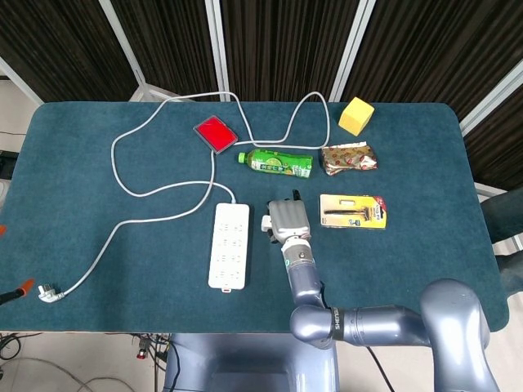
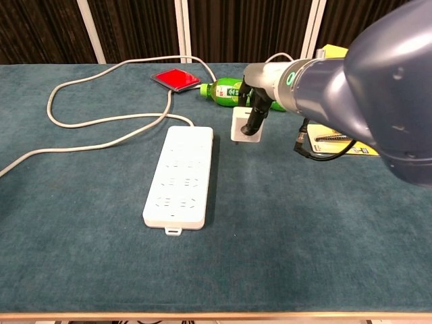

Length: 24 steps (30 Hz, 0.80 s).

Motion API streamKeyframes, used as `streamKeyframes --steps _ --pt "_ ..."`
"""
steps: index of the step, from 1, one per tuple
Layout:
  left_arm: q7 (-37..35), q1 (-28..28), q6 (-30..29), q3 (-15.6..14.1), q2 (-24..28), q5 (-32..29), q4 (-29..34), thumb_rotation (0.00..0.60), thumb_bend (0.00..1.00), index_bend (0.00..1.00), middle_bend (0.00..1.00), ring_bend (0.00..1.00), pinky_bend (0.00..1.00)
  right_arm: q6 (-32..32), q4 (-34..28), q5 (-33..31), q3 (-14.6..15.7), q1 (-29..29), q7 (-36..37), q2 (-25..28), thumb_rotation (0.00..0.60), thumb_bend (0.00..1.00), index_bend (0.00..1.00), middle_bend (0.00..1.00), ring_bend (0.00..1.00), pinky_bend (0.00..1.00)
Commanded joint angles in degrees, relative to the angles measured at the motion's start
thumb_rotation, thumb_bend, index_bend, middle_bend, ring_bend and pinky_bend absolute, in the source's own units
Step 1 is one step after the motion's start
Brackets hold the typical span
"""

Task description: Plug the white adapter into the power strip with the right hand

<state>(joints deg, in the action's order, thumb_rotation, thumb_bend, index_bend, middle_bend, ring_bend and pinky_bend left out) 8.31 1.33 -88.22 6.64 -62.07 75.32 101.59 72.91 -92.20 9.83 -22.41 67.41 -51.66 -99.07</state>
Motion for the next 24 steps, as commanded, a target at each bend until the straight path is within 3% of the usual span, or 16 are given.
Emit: streamKeyframes --steps 1,12,24 --pt "0.00 0.01 0.01 -0.02 -0.01 0.03 0.01 0.600 0.06 0.16 0.00 0.00 0.00 -0.16 0.68 -0.58 -0.52 0.44 -0.49 -0.74 0.600 0.56 0.64 0.52 0.36 0.07" --pt "0.19 -0.11 -0.63 0.20 -0.20 -0.02 -0.15 0.600 0.06 0.16 0.00 0.00 0.00 -1.64 5.33 -1.07 -3.10 2.90 -1.44 -4.93 0.600 0.56 0.64 0.52 0.36 0.07" --pt "0.32 0.14 -0.07 0.32 -0.30 -0.59 -0.37 0.600 0.06 0.16 0.00 0.00 0.00 -4.04 10.63 -1.09 -3.77 4.28 -2.78 -7.53 0.600 0.56 0.64 0.52 0.36 0.07"
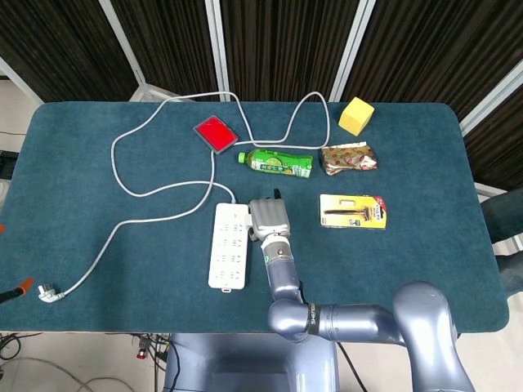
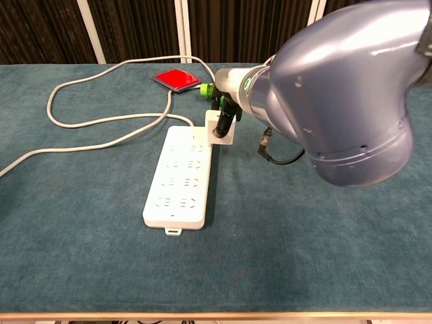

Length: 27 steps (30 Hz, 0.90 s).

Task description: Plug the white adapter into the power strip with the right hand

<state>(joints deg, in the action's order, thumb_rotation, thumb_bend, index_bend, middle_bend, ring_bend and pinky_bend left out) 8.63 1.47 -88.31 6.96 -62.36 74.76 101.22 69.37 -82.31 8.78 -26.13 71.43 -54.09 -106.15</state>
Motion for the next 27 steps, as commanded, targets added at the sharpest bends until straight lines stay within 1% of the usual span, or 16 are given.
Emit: streamKeyframes --steps 1,6,10,17,23,27 --pt "0.00 0.00 0.05 0.00 0.00 -0.08 0.00 0.600 0.06 0.16 0.00 0.00 0.00 -0.84 1.26 0.00 -0.04 0.38 -0.46 -0.72 0.600 0.56 0.64 0.52 0.36 0.07" --pt "0.07 -0.03 -0.10 0.11 -0.01 -0.24 0.05 0.600 0.06 0.16 0.00 0.00 0.00 -2.24 3.03 -0.47 -0.66 0.98 -0.95 -1.65 0.600 0.56 0.64 0.52 0.36 0.07" --pt "0.27 0.11 0.15 0.12 -0.11 -0.42 -0.07 0.600 0.06 0.16 0.00 0.00 0.00 -1.87 3.20 -0.10 -0.82 1.49 -1.52 -2.22 0.600 0.56 0.64 0.52 0.36 0.07" --pt "0.52 0.31 0.50 0.09 -0.25 -0.59 -0.15 0.600 0.06 0.16 0.00 0.00 0.00 -1.52 4.18 -0.81 -2.22 2.46 -2.29 -3.30 0.600 0.56 0.64 0.52 0.36 0.07" --pt "0.47 0.35 0.57 0.17 -0.24 -0.79 -0.20 0.600 0.06 0.16 0.00 0.00 0.00 -1.58 5.12 -1.05 -2.59 2.88 -2.91 -4.09 0.600 0.56 0.64 0.52 0.36 0.07" --pt "0.43 0.37 0.51 0.23 -0.23 -0.81 -0.23 0.600 0.06 0.16 0.00 0.00 0.00 -1.50 5.77 -0.72 -2.25 2.98 -3.53 -4.49 0.600 0.56 0.64 0.52 0.36 0.07"
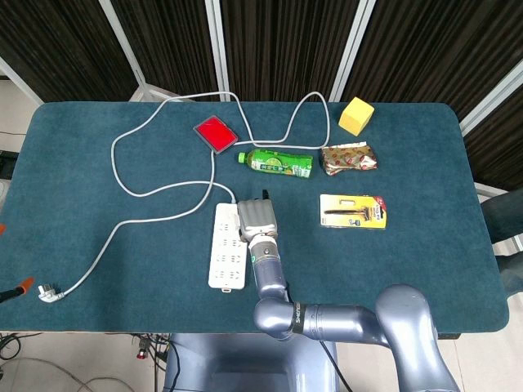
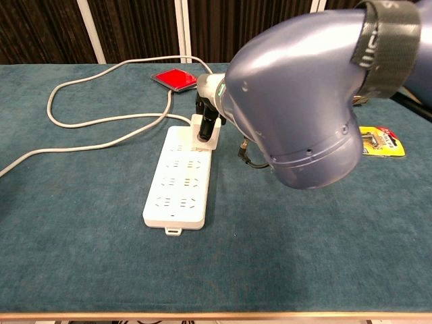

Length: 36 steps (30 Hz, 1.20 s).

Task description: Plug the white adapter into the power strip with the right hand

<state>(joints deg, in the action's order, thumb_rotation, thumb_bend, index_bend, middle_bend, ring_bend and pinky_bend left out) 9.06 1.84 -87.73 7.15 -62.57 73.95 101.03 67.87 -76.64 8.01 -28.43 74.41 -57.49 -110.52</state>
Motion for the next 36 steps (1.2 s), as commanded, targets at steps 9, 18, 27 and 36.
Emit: streamKeyframes --steps 9,18,27,36 --pt "0.23 0.00 -0.18 0.02 -0.13 -0.04 -0.03 0.600 0.06 0.16 0.00 0.00 0.00 -0.68 0.52 -0.12 0.02 -0.19 -0.76 -0.61 0.600 0.56 0.65 0.52 0.36 0.07" --pt "0.42 0.05 -0.14 -0.02 -0.19 -0.06 0.02 0.600 0.06 0.16 0.00 0.00 0.00 -1.32 1.67 1.37 0.00 0.01 -0.21 -1.95 0.600 0.56 0.65 0.53 0.36 0.07" --pt "0.44 0.18 0.16 0.05 -0.20 -0.39 -0.08 0.600 0.06 0.16 0.00 0.00 0.00 -1.19 2.85 2.67 -0.18 1.07 -0.99 -3.20 0.600 0.56 0.66 0.53 0.36 0.07" --pt "0.31 0.15 0.33 0.10 0.09 -0.78 0.14 0.600 0.06 0.16 0.00 0.00 0.00 -1.48 4.50 3.26 1.01 2.35 -4.05 -4.91 0.600 0.56 0.67 0.54 0.36 0.07"
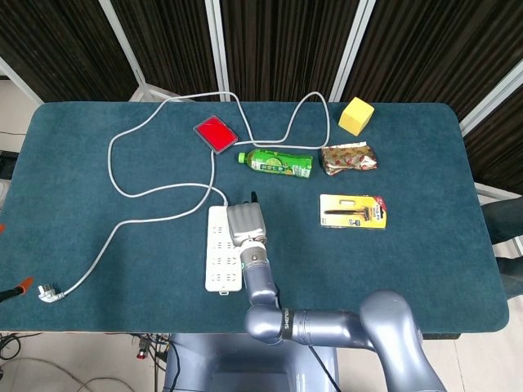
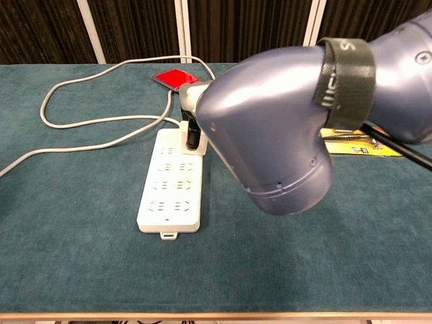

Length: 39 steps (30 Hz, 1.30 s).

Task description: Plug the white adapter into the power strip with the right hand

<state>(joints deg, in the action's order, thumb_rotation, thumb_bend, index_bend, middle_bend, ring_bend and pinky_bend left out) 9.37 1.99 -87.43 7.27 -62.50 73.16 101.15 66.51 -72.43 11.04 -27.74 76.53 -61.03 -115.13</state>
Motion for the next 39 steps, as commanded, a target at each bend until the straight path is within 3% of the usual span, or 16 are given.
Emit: streamKeyframes --steps 1,24,39 --pt "-0.01 0.01 0.04 -0.04 0.02 0.03 0.04 0.600 0.06 0.16 0.00 0.00 0.00 -0.12 0.42 0.34 0.37 0.28 -0.67 -0.44 0.600 0.56 0.68 0.54 0.36 0.07" --pt "0.14 0.12 0.06 -0.11 -0.11 0.11 -0.07 0.600 0.06 0.16 0.00 0.00 0.00 -0.63 2.63 2.43 0.75 1.16 -3.34 -3.38 0.600 0.56 0.70 0.55 0.37 0.08" --pt "0.29 0.14 0.00 0.00 -0.15 -0.17 -0.13 0.600 0.06 0.16 0.00 0.00 0.00 -2.07 4.12 3.06 0.20 0.67 -3.47 -4.44 0.600 0.56 0.71 0.56 0.39 0.13"
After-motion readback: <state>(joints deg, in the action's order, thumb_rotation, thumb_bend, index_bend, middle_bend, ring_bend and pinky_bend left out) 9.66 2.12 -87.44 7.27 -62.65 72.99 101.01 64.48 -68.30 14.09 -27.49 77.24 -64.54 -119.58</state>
